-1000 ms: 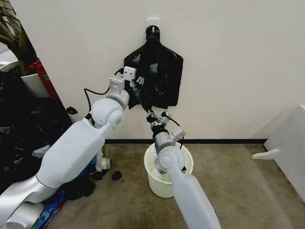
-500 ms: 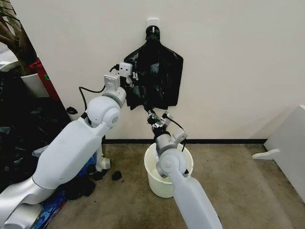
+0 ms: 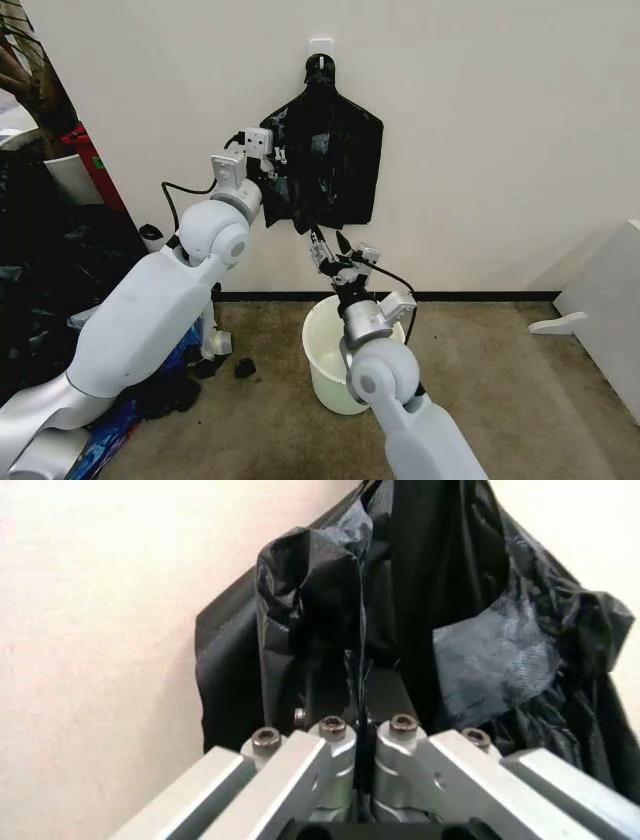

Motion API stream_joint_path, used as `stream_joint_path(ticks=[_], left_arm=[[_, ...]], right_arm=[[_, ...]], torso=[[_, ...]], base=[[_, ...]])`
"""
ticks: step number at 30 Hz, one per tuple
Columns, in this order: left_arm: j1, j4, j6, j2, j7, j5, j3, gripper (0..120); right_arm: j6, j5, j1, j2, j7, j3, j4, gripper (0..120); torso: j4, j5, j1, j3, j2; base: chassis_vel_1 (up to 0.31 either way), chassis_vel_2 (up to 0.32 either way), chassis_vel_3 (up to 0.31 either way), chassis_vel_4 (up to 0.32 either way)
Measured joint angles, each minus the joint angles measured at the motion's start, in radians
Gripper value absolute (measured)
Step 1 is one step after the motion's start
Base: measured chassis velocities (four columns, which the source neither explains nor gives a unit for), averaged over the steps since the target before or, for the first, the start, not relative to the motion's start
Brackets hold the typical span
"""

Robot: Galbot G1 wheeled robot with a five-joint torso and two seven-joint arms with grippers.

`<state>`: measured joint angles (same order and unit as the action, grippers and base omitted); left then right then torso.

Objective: Place the garbage bag over the trash bin.

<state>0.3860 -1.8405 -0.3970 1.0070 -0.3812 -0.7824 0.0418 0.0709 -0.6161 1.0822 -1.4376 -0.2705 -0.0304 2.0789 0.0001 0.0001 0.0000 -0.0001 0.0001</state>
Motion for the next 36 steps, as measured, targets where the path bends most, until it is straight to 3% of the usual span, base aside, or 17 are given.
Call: stream_joint_path(ticks=[6, 11, 14, 17, 22, 36], left_arm=[[0.008, 0.007, 0.023, -0.015, 0.032, -0.022, -0.01, 0], [0.015, 0.01, 0.034, -0.021, 0.049, -0.05, -0.022, 0], [0.02, 0.014, 0.038, -0.022, 0.059, -0.053, -0.029, 0], [0.023, 0.015, 0.039, -0.024, 0.063, -0.058, -0.036, 0], [0.031, 0.012, 0.047, -0.029, 0.067, -0.071, -0.048, 0], [0.044, -0.034, 0.044, -0.035, 0.071, -0.08, -0.061, 0]], right_arm=[[0.031, -0.042, -0.037, 0.082, 0.05, -0.01, 0.068, 97], [0.051, -0.169, -0.129, 0.128, 0.103, -0.014, 0.065, 100], [0.082, -0.323, -0.221, 0.135, 0.119, -0.004, 0.052, 100], [0.116, -0.415, -0.318, 0.122, 0.114, 0.006, 0.017, 100], [0.133, -0.427, -0.427, 0.079, 0.083, 0.015, -0.07, 100], [0.158, -0.336, -0.512, -0.017, -0.042, 0.025, -0.252, 100]], torso=[[-0.0003, 0.0, 0.0, 0.0, 0.0], [-0.0001, 0.0, 0.0, 0.0, 0.0], [-0.0001, -0.0001, 0.0, 0.0, 0.0], [0.0001, -0.0002, 0.0, 0.0, 0.0], [0.0, -0.0003, 0.0, 0.0, 0.0], [-0.0002, -0.0001, 0.0, 0.0, 0.0]], base=[[0.0, 0.0, 0.0, 0.0], [0.0, 0.0, 0.0, 0.0], [0.0, 0.0, 0.0, 0.0], [0.0, 0.0, 0.0, 0.0], [0.0, 0.0, 0.0, 0.0], [0.0, 0.0, 0.0, 0.0]])
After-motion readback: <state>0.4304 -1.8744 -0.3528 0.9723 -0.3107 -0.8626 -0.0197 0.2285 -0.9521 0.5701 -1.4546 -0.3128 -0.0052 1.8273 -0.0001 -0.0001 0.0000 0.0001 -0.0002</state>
